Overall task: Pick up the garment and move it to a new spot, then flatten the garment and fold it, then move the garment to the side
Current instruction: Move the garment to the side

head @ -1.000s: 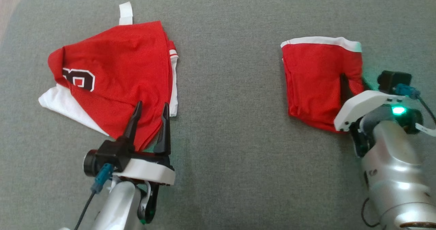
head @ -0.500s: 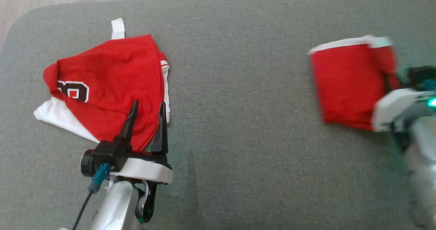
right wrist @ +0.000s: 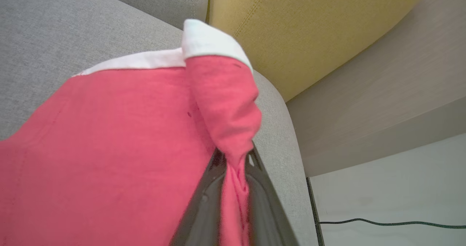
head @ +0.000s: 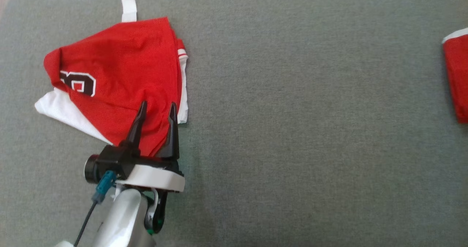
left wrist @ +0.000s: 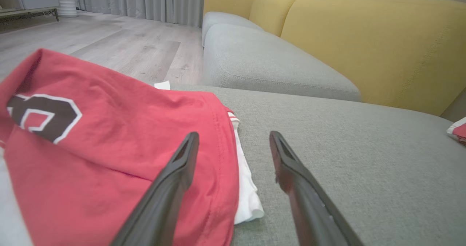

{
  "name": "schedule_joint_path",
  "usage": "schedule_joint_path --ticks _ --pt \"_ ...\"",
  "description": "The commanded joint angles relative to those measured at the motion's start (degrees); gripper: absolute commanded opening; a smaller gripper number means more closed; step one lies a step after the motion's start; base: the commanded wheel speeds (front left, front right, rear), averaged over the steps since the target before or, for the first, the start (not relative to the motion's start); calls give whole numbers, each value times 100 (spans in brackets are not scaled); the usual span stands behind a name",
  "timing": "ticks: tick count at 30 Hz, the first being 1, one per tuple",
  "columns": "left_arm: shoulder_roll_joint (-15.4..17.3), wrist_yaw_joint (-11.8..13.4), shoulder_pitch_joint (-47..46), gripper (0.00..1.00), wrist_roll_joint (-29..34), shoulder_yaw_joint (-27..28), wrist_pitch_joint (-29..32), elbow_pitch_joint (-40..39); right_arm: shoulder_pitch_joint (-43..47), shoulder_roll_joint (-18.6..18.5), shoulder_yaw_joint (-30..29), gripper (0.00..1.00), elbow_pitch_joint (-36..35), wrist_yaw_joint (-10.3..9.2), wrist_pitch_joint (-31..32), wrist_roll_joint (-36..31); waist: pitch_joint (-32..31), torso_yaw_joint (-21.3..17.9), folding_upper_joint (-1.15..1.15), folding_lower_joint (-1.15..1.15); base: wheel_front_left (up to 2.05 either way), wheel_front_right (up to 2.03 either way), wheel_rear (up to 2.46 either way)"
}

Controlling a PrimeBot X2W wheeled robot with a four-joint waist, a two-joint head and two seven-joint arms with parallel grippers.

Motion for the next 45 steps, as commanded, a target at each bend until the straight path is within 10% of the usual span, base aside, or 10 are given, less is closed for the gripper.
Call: schedule_joint_path --ticks 1,13,15,16,27,38,45 --pt "32 -24 -242 100 -12 237 -55 -191 -40 -236 -86 0 -230 -5 9 -105 94 60 0 0 0 0 0" --pt "32 -30 -309 100 2 265 -55 -158 76 113 -748 0 -493 -5 256 -439 180 47 0 0 0 0 0" --pt "32 -31 -308 100 4 260 -55 -136 82 259 -875 83 -549 -5 271 -387 139 25 0 0 0 0 0" --pt "32 -30 -306 100 4 262 -55 -125 83 321 -932 100 -581 -5 287 -376 108 11 0 0 0 0 0" --pt "32 12 -88 100 -20 306 -55 -97 91 1188 -733 100 -1483 -5 -127 -137 -612 -124 0 0 0 0 0" --pt "32 48 255 100 39 501 -55 -207 631 2844 -385 100 -3129 -5 -524 838 -1263 -187 0 0 0 0 0" --pt "32 38 448 100 13 489 -55 -183 1571 3095 135 100 -3474 -5 -905 1733 -1471 -123 0 0 0 0 0"
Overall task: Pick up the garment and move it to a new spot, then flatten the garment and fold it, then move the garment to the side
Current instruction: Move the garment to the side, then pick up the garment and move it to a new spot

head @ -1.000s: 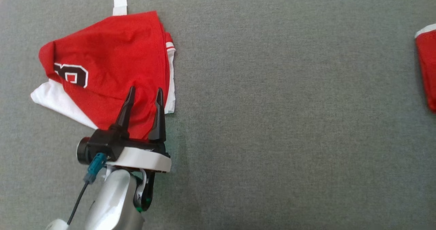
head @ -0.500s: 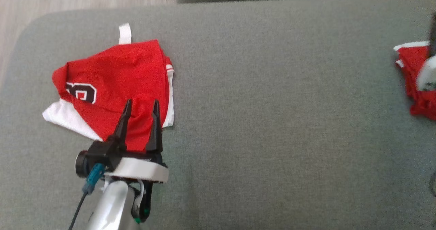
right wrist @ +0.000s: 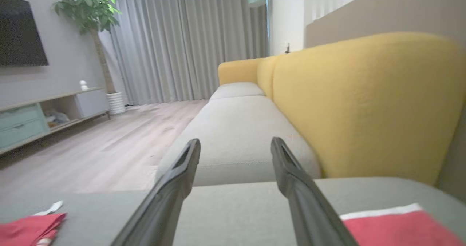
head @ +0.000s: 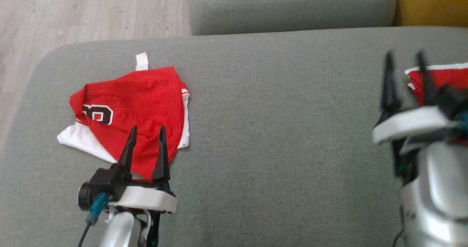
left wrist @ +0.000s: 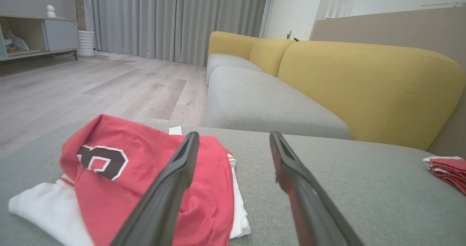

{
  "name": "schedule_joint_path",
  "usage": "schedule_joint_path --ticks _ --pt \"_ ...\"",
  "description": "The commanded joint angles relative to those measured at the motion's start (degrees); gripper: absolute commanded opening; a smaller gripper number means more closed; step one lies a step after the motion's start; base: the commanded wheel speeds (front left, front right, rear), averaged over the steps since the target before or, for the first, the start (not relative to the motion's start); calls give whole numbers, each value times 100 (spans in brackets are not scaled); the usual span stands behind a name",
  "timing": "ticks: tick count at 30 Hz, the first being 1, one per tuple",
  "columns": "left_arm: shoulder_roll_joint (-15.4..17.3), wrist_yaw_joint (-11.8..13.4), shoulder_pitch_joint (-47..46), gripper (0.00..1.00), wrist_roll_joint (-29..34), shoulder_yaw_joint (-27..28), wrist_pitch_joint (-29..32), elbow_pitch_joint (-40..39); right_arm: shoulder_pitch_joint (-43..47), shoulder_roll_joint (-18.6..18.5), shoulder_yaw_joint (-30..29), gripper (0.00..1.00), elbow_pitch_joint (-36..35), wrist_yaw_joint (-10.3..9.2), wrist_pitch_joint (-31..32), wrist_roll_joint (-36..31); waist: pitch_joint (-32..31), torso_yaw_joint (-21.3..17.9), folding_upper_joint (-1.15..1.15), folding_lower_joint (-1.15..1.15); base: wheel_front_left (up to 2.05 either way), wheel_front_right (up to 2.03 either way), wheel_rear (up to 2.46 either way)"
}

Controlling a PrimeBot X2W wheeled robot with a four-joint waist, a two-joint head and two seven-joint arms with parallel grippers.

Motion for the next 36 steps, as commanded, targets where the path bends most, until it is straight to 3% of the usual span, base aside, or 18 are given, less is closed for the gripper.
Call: schedule_joint_path --ticks 1,10,23,28,36 --pt "34 14 -63 100 2 155 -55 -167 159 75 393 100 -167 -4 -187 313 -73 47 0 1 0 0 0" --pt "34 58 253 100 -63 123 -55 -168 1436 77 816 100 -34 -4 -747 687 -191 80 0 1 0 0 0" --pt "34 51 252 100 -27 131 -55 -164 1505 78 883 100 -68 -4 -790 816 -246 134 0 1 0 0 0" --pt "34 76 304 100 -15 135 -55 -137 1648 78 1101 100 -80 -4 -791 864 -353 381 0 1 0 0 0" --pt "34 80 397 100 89 161 -55 -53 1843 78 1377 100 -119 -4 -791 955 -523 1096 0 1 0 0 0"
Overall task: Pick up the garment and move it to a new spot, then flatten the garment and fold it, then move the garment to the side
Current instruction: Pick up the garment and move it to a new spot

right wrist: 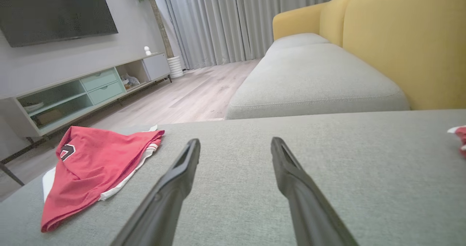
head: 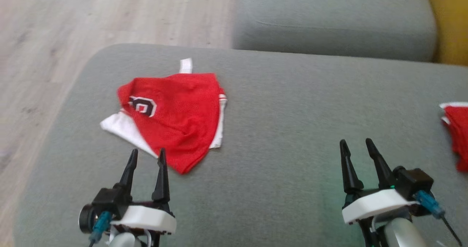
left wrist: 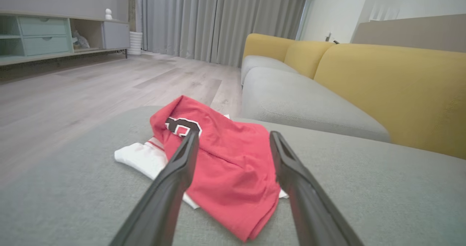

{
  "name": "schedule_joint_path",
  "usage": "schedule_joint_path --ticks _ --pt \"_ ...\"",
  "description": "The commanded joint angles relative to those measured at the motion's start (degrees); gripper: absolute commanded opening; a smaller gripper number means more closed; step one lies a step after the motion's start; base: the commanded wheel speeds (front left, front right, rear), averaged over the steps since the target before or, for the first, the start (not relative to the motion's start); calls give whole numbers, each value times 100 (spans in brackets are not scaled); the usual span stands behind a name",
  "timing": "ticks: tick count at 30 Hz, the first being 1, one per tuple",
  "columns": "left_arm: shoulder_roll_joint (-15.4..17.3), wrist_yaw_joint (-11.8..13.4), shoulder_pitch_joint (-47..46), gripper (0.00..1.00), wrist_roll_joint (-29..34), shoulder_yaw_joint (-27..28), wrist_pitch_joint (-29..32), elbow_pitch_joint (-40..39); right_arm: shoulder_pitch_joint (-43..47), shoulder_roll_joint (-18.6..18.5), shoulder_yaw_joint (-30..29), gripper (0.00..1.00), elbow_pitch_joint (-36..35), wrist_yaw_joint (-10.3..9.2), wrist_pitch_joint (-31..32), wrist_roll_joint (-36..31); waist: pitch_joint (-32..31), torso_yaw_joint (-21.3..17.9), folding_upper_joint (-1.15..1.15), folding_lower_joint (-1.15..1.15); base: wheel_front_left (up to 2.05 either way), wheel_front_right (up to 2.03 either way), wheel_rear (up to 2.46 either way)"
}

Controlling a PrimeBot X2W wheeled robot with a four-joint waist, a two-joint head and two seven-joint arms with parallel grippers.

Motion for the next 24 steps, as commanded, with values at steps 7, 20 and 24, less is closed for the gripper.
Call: schedule_joint_path --ticks 7,20,24 --pt "27 -50 -44 100 175 269 -55 -40 -63 -17 362 100 -184 -5 -76 205 -126 780 0 0 0 0 0" --pt "59 -164 -222 100 299 357 -55 59 -158 -17 510 100 -145 -5 -76 271 186 773 0 0 0 0 0" --pt "212 -313 -830 100 377 218 32 217 -354 -17 462 100 -165 -5 -76 182 542 537 0 0 0 0 0"
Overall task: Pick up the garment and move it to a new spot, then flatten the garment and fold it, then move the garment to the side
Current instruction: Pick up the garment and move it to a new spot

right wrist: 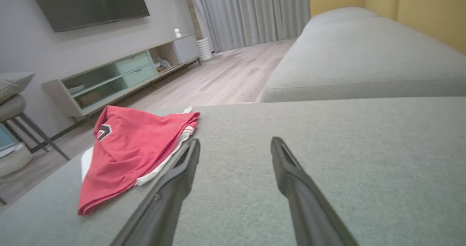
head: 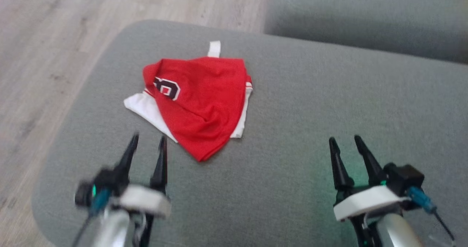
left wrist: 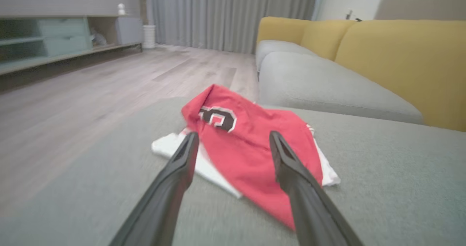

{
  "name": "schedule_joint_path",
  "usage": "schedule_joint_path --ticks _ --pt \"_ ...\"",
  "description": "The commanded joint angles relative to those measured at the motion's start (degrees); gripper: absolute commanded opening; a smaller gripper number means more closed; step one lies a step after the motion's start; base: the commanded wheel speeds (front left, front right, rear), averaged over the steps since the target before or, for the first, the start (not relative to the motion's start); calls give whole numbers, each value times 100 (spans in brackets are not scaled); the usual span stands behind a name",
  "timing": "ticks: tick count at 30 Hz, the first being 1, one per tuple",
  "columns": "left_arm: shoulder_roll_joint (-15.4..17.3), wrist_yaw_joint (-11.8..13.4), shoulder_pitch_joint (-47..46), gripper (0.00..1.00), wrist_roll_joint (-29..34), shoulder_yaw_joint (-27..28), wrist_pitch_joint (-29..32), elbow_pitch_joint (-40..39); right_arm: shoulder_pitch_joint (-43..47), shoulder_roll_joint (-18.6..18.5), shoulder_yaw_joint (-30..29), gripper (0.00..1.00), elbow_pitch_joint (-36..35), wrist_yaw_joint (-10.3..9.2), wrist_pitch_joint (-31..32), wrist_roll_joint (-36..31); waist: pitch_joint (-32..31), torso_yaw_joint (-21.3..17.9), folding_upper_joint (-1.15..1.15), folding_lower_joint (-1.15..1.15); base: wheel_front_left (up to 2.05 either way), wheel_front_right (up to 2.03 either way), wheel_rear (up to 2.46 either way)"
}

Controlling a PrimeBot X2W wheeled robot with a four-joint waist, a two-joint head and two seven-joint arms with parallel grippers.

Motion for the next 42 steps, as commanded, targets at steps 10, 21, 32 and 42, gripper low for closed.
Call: schedule_joint_path --ticks 10,21,32,42 --pt "994 -263 -3247 100 -504 -920 2086 547 -880 -18 99 100 -282 -5 -63 -207 1287 -851 0 0 0 0 0" --pt "1852 -266 -5051 100 -2217 -2277 3695 1395 -1327 -18 362 100 -414 -5 -63 -59 2039 -1539 0 0 0 0 0" --pt "1700 -266 -5691 100 -2680 -2414 3912 2356 -1439 -18 411 100 -468 -5 -63 -2 2411 -1869 0 0 0 0 0" --pt "1626 -267 -5882 34 -2961 -2783 3968 2819 -1459 -18 446 100 -457 -5 -63 38 2495 -1975 0 0 0 0 0"
